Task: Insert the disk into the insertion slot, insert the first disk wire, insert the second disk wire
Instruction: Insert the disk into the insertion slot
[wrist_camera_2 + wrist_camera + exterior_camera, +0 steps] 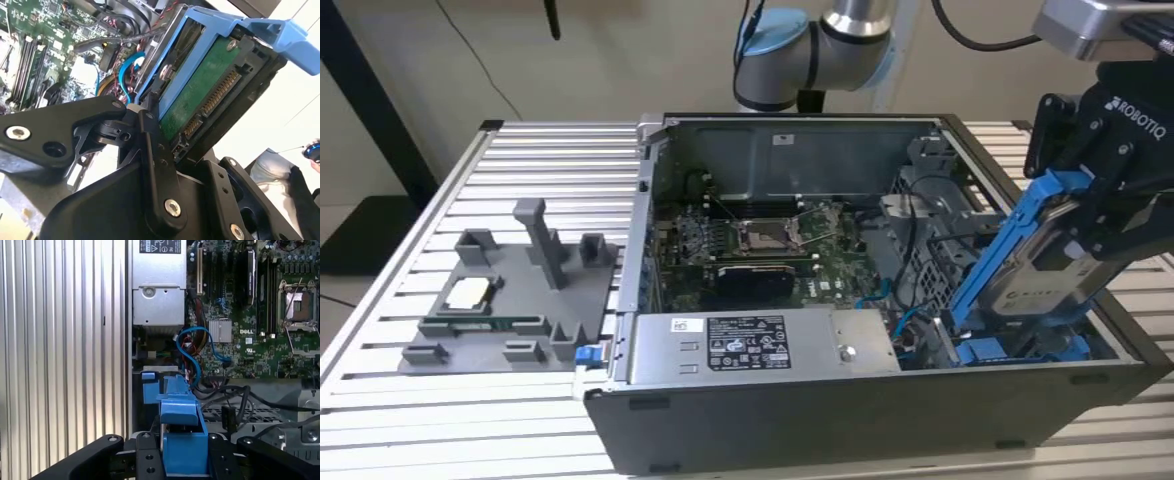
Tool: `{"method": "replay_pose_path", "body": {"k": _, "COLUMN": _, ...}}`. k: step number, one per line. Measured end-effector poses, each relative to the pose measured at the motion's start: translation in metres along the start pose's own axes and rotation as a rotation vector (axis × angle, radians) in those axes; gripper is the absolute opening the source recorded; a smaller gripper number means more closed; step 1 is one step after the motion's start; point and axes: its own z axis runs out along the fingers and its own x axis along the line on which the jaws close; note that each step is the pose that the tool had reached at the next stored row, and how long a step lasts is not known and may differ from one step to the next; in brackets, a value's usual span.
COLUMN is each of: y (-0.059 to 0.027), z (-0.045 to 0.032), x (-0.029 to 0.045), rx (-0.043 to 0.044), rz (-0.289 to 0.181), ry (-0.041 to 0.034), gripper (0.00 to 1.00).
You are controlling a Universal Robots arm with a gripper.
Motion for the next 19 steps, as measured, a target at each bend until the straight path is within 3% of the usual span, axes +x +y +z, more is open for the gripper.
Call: {"method": "replay_pose_path", "body": {"k": 19, "y": -0.0012, "z": 0.0283, "x": 0.0015, "rx": 0.0, "rz": 0.0, "ry": -0.0011, "gripper": 0.33}}
